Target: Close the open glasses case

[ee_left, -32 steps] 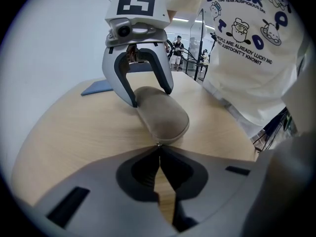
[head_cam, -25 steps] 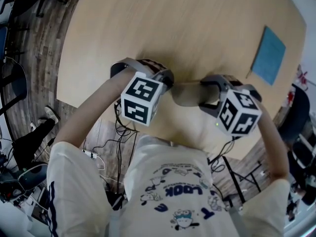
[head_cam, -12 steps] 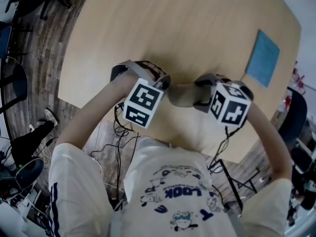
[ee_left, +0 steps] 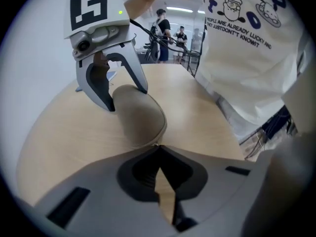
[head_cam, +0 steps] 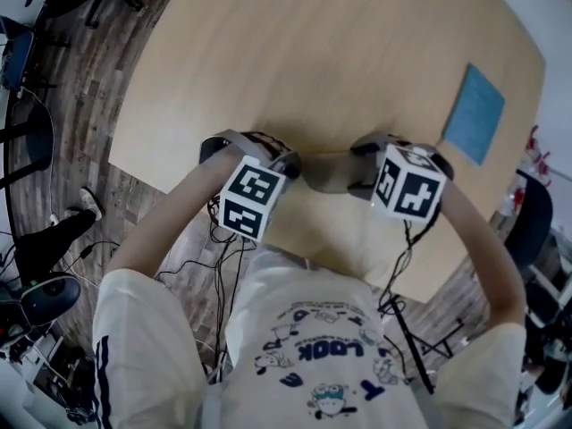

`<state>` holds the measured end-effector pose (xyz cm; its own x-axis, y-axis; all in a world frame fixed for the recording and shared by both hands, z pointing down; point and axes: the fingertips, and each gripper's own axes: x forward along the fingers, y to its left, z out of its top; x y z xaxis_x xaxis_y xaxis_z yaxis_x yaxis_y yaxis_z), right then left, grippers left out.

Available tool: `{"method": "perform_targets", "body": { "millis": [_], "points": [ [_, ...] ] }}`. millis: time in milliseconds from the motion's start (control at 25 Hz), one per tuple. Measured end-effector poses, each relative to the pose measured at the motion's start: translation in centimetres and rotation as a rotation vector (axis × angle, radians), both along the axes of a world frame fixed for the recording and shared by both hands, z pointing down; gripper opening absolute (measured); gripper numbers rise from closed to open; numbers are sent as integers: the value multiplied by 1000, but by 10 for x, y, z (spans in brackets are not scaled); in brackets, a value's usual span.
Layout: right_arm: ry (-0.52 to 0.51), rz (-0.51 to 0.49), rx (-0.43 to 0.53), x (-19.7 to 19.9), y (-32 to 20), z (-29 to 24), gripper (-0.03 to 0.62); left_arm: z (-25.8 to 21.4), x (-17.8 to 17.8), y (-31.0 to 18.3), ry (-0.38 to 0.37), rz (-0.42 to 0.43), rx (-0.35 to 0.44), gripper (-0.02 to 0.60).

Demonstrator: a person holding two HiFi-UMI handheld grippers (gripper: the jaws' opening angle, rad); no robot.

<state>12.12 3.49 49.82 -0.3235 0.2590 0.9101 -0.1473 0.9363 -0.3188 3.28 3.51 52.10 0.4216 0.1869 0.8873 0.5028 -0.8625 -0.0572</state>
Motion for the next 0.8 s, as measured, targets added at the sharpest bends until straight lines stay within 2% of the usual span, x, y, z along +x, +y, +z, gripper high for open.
{"method": "perform_targets", "body": {
  "millis": [240,400,560,800],
  "points": [
    [3,27,21,2,-3,-2,285,3,6,26,55,-300,-76,0],
    [-11,80,29,2,-1,-1,287,1,11,34,82,-457,-115,0],
    [-22,160,26,1,0,-1,287,0,15,39,97,-577,-127,2],
    [-39,282,35,-1,5,0,287,1,15,39,108,-727,-102,2]
  ]
}}
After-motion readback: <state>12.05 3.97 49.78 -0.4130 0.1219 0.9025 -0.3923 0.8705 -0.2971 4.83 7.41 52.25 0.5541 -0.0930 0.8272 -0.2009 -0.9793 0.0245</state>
